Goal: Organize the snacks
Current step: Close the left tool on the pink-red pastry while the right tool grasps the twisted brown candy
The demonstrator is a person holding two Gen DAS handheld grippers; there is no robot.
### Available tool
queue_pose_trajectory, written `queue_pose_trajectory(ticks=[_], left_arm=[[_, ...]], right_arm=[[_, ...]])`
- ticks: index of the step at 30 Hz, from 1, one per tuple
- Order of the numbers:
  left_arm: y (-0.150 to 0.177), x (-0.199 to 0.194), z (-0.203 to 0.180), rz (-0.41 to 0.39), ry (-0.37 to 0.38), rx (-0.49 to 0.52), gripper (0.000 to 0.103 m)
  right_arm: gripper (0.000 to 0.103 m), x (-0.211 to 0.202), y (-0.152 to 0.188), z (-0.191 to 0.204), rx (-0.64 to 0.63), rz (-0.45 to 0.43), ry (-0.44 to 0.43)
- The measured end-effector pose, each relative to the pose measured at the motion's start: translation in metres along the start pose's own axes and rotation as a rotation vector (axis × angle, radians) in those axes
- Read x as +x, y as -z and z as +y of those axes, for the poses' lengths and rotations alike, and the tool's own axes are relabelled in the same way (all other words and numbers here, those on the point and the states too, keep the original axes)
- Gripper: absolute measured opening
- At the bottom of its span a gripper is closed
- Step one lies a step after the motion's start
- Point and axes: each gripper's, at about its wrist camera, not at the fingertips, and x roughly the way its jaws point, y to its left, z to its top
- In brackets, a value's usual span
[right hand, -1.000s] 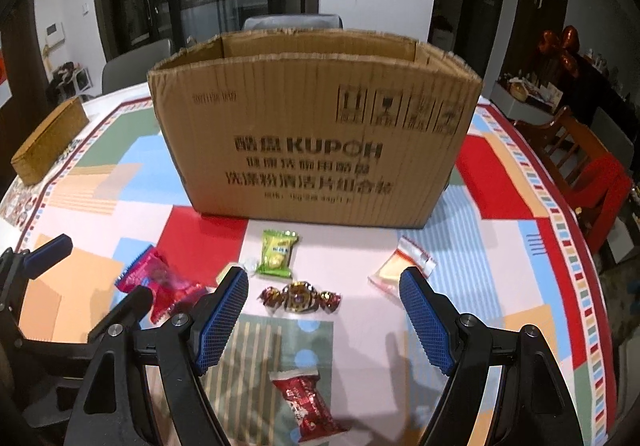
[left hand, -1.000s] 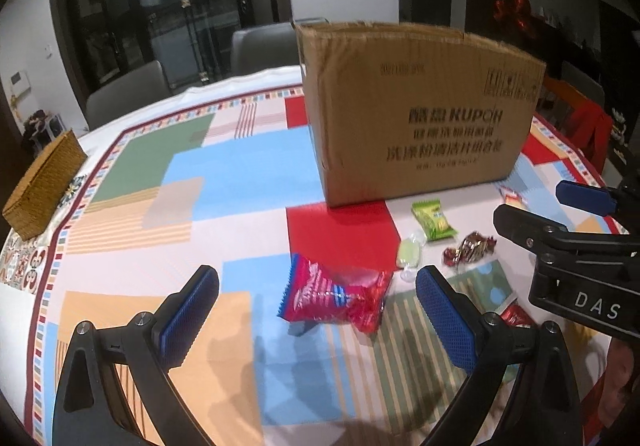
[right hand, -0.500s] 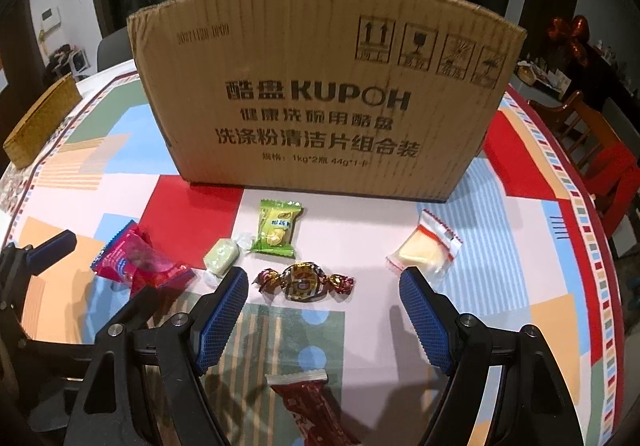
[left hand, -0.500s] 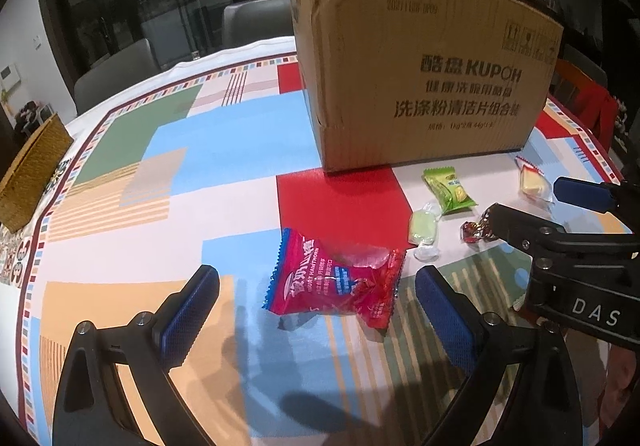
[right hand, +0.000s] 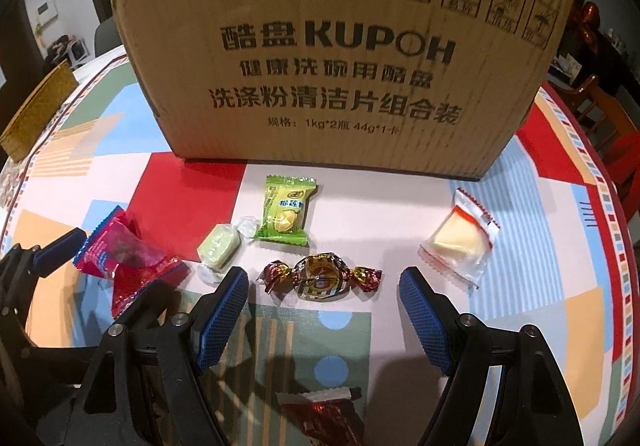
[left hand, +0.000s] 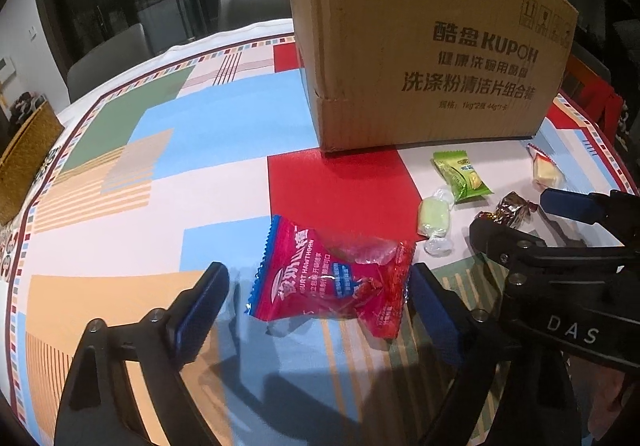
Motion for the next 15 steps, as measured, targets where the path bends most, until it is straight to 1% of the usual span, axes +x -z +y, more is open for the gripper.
queue_pose_trajectory(ticks=[6,8,10,11,12,13,15], left_arm=[[-0.001,0.003,0.000,0.011,0.011,-0.007,0.078],[-0.001,0.003,0.001,0.012,0.019,-0.010,0.074],[-0.001,0.003,0.000,0.011,0.021,-0.010,0.065],[-0.001,0.002,0.000,0.011,0.018,-0.010,0.064],[0.000,0.001,-0.001,0.008,0.010,-0.011,0.060],[-0.001,0.000,-0.001,0.003,-0.004,-0.015,0.055],[-0.001,-0.001,0.001,0.003,-0.006,-0.029,0.053]], right_arm=[[0.078,0.010,0.001,-0.002,0.016,0.016,0.002],[0.076,0.011,0.001,-0.002,0.017,0.014,0.004],[0.072,0.011,0.001,-0.003,0.018,0.011,0.005],[0.067,0.011,0.001,-0.003,0.017,0.009,0.003],[0.062,0.011,-0.004,-0.006,0.016,0.009,0.003],[0.059,0.011,-0.004,-0.008,0.016,0.009,0.001],[0.051,0.012,-0.004,-0.012,0.015,0.009,0.000]])
